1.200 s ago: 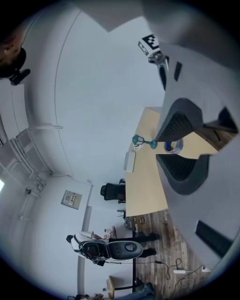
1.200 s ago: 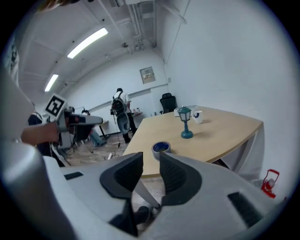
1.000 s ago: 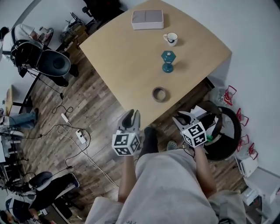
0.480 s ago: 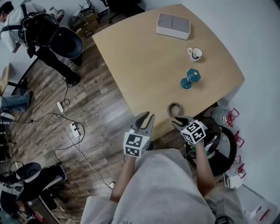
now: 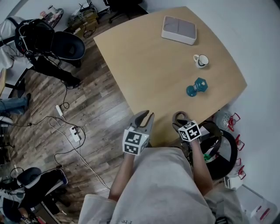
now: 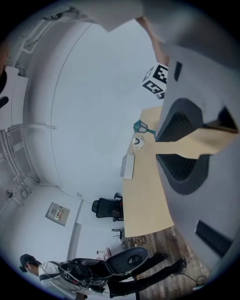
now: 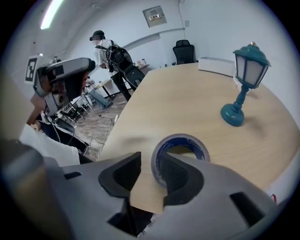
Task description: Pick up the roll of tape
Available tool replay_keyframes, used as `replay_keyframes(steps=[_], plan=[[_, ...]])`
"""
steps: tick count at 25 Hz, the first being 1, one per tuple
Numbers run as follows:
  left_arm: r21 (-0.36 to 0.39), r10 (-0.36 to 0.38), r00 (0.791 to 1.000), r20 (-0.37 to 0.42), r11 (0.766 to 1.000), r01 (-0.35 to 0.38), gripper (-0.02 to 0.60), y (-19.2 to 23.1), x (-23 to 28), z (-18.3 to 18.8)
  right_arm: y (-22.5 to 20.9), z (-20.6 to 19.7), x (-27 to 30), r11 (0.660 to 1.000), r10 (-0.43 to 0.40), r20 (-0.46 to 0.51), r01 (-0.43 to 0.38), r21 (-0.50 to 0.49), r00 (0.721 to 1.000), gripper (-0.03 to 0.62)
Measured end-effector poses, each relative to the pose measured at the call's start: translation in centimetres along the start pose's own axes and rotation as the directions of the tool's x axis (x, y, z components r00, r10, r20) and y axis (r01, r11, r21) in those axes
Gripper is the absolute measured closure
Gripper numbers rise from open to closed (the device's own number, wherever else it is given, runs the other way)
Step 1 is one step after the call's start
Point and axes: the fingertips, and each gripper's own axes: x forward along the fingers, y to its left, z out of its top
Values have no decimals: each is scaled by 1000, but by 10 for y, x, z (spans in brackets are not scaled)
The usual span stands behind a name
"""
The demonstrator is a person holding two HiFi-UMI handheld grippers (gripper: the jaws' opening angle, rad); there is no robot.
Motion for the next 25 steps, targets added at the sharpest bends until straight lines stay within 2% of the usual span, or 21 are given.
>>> replay_keyframes(steps=[4,8,13,15,25], plan=[[20,-40,999,-16,999,40,505,-1,16,7,-2,-2,8,998,-48,-65,46,-32,997,457],[47,-80,996,-27,996,81,505,-6,29,16,-3,-1,13,998,-57,-99,55,-17,993,487],[43,-99,995,-20,994,100,505,2,45,26,-11,-2,16,997,-74,-166,74,-8,983,512],[39,-103,995,-18,994,103,505,4,52,29,-13,-3,17,998,-65,-187,68,6,980,526],[30,-103,995,-9,994,104,505,16,76,39,-15,-5,26,1000,-4,-251,10,21,968,519]])
